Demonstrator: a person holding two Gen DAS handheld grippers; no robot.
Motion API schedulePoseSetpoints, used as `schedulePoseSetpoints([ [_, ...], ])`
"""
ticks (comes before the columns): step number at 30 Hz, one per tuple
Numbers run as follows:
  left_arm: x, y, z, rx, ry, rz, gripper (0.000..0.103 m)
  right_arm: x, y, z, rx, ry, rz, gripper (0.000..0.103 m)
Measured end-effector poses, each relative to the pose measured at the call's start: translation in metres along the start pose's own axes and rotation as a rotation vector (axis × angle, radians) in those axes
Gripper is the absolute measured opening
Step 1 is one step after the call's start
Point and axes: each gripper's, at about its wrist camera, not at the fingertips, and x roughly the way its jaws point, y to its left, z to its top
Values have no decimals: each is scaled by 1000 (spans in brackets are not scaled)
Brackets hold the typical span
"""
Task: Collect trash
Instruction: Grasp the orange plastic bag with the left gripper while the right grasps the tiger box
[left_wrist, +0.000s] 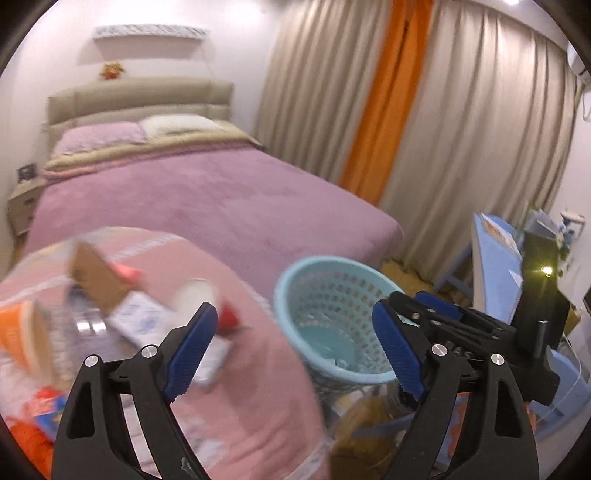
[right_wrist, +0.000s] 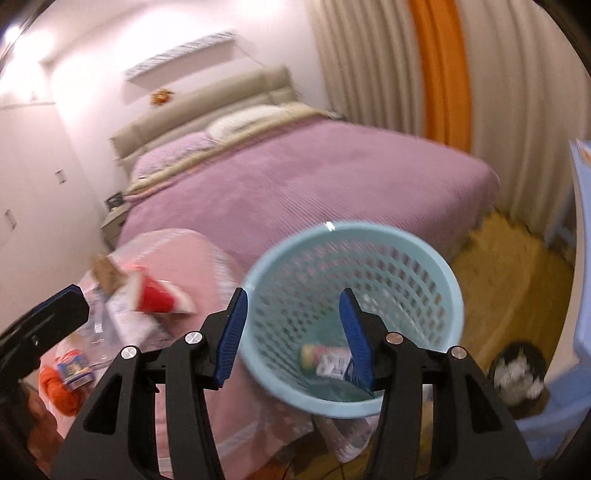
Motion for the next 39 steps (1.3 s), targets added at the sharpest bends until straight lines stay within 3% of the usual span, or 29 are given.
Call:
schedulePoseSetpoints([
  [5, -64, 52, -4, -91, -81, 122, 84, -15, 51, 3, -96, -50, 92, 55],
  [8, -97, 87, -13, -150, -110, 247, 85, -16, 79, 0, -149, -55, 144, 57],
  [10, -116, 114, -23, -200, -102, 348, 85, -12, 100, -4, -182, -43, 191, 60],
  [15, -141, 172, -52, -336, -53, 467, 85, 3, 144, -17, -231, 4, 282, 64],
  [20, -144, 209, -91, -454, 12, 448, 85, 24, 171, -31, -239, 70, 330, 65],
  [26, -122, 227, -123, -554, 87, 347, 85, 33, 204, -56, -320, 117, 359, 65],
  [36, -95, 216, -138, -575, 128, 290, 84, 39, 230, -76, -374, 167, 393, 65],
  [38, -95, 217, -141, -573, 124, 292, 78, 40, 235, -80, -381, 174, 397, 65],
  [39, -96, 217, -142, -570, 122, 278, 67, 41, 236, -80, -382, 178, 398, 65],
])
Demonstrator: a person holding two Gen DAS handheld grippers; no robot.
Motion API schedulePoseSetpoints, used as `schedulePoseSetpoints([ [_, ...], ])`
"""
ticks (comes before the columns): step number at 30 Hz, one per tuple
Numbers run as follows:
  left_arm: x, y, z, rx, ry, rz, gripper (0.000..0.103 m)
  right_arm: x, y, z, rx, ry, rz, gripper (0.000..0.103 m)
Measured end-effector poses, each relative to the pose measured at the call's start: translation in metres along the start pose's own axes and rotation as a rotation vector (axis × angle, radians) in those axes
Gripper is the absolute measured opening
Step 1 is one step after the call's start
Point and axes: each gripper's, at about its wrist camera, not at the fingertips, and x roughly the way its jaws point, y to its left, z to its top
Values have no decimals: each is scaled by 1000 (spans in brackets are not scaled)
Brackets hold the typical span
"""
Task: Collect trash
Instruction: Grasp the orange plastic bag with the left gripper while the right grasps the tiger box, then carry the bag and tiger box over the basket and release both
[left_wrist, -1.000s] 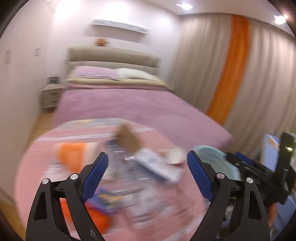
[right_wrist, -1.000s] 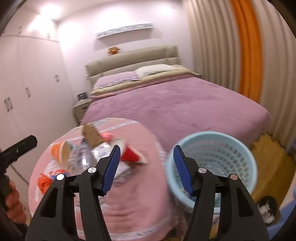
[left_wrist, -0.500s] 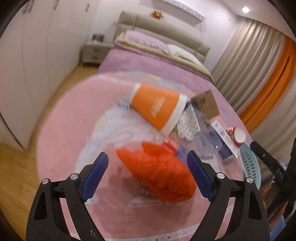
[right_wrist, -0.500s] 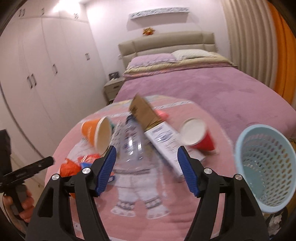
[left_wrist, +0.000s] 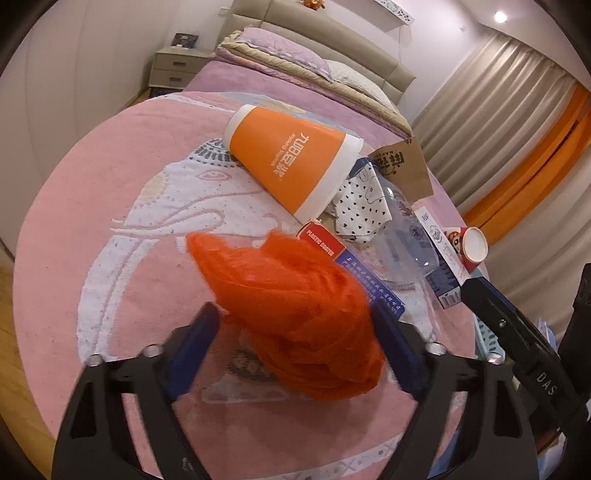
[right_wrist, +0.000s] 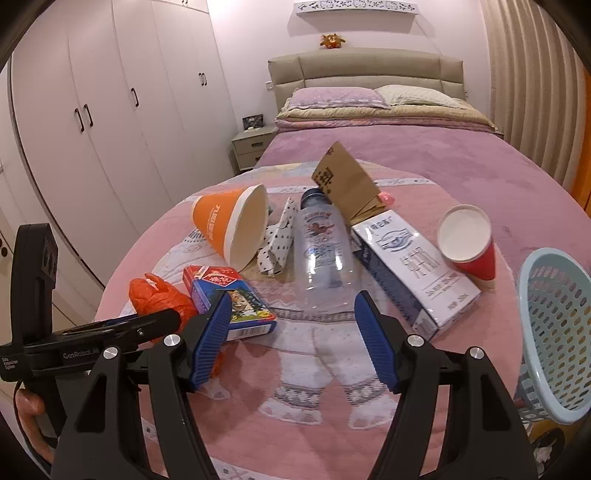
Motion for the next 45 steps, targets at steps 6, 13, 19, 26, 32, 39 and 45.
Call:
schedulePoseSetpoints([
  [6, -9, 4, 3, 0, -7, -48, 41, 8, 8, -1, -7, 19, 22, 65],
  [13, -38, 14, 11, 29, -53, 27, 32, 27, 28, -1, -72, 64, 49, 68],
  [19, -56, 34, 15, 31, -91, 95, 32, 61, 44, -5, -152, 161, 95, 80],
  [26, -59, 39, 18, 35, -105, 79, 32, 89, 54, -8, -208, 219, 63, 81],
  [32, -59, 34, 18, 51, -112, 70, 32, 98, 60, -7, -230, 227, 63, 81],
  [39, -61, 19, 19, 82, -122, 64, 32, 88, 66, -13, -244, 192, 51, 63],
  [45, -69, -10, 20, 158, -148, 24, 32, 46, 55, -8, -216, 97, 34, 59],
])
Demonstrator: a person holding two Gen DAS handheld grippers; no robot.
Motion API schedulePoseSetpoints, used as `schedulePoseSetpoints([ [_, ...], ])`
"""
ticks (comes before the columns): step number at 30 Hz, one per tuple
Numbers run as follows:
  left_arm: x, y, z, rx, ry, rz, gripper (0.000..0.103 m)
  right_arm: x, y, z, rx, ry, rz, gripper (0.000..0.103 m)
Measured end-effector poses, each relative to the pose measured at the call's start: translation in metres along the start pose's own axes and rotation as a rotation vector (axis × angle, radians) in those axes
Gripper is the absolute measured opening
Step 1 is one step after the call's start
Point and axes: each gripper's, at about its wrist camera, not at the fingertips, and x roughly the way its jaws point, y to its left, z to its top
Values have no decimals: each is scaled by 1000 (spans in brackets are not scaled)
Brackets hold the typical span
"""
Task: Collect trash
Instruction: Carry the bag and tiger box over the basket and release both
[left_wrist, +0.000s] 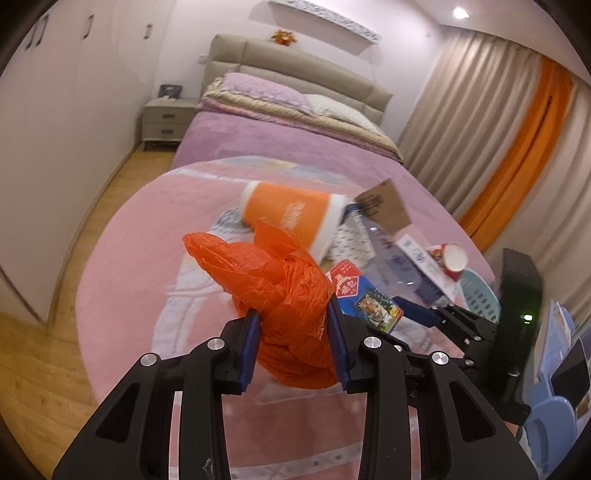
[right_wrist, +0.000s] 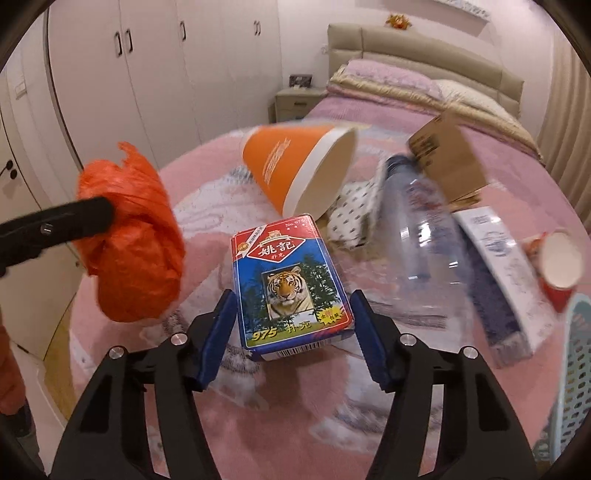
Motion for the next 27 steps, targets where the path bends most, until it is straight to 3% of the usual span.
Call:
schedulePoseSetpoints([
  [7, -6, -49, 10, 86, -48, -103, 32, -64, -35, -2, 79, -129, -93, 59],
  [17, 7, -138, 29, 262, -71, -236, 32, -150, -129, -32, 273, -271, -298, 59],
  [27, 61, -250, 36, 396, -16, -405, 32, -193, -231, -67, 514, -291, -468, 59],
])
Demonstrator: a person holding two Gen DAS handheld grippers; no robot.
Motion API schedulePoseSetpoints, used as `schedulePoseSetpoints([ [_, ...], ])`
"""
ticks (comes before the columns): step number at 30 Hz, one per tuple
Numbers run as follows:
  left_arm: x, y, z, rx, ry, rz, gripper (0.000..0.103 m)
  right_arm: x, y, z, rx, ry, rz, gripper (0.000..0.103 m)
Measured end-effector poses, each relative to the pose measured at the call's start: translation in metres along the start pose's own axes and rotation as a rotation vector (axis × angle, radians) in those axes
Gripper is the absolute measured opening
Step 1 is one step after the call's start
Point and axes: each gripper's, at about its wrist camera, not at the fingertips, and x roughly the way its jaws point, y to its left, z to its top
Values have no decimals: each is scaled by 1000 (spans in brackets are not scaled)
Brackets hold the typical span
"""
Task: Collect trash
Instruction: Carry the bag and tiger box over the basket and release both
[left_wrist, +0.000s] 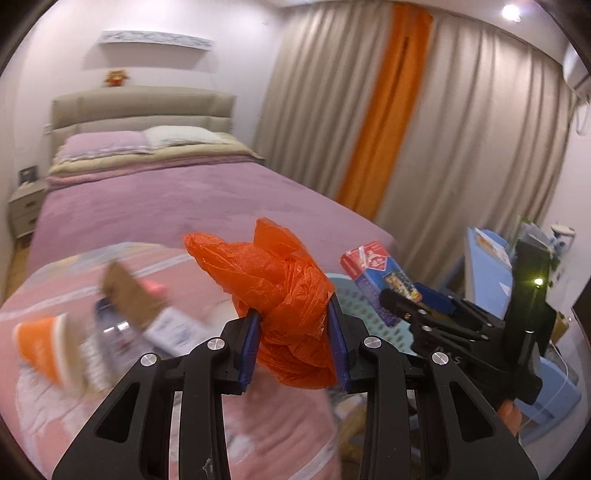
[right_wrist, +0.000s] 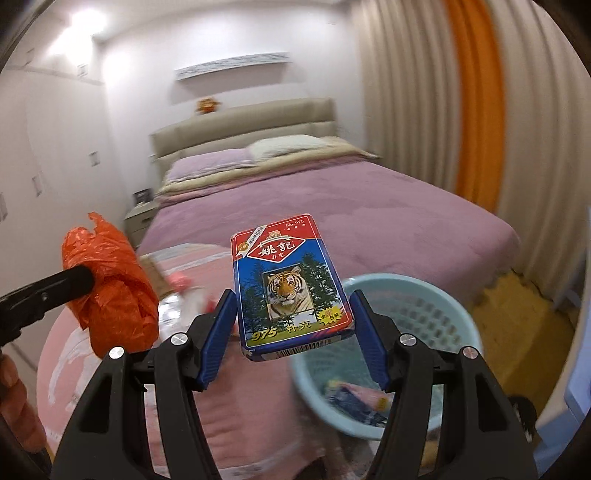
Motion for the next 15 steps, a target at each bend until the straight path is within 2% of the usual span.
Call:
schedulePoseSetpoints([
  [7, 80, -29, 0, 28, 98, -60, 32, 28, -63, -5, 140, 84, -112, 59],
  [12, 138, -32, -10, 26, 183, -45, 32, 54, -93, -17, 196, 163, -165, 59],
  [15, 157, -32, -18, 17, 227, -44, 32, 69, -104, -23, 219, 205, -177, 59],
])
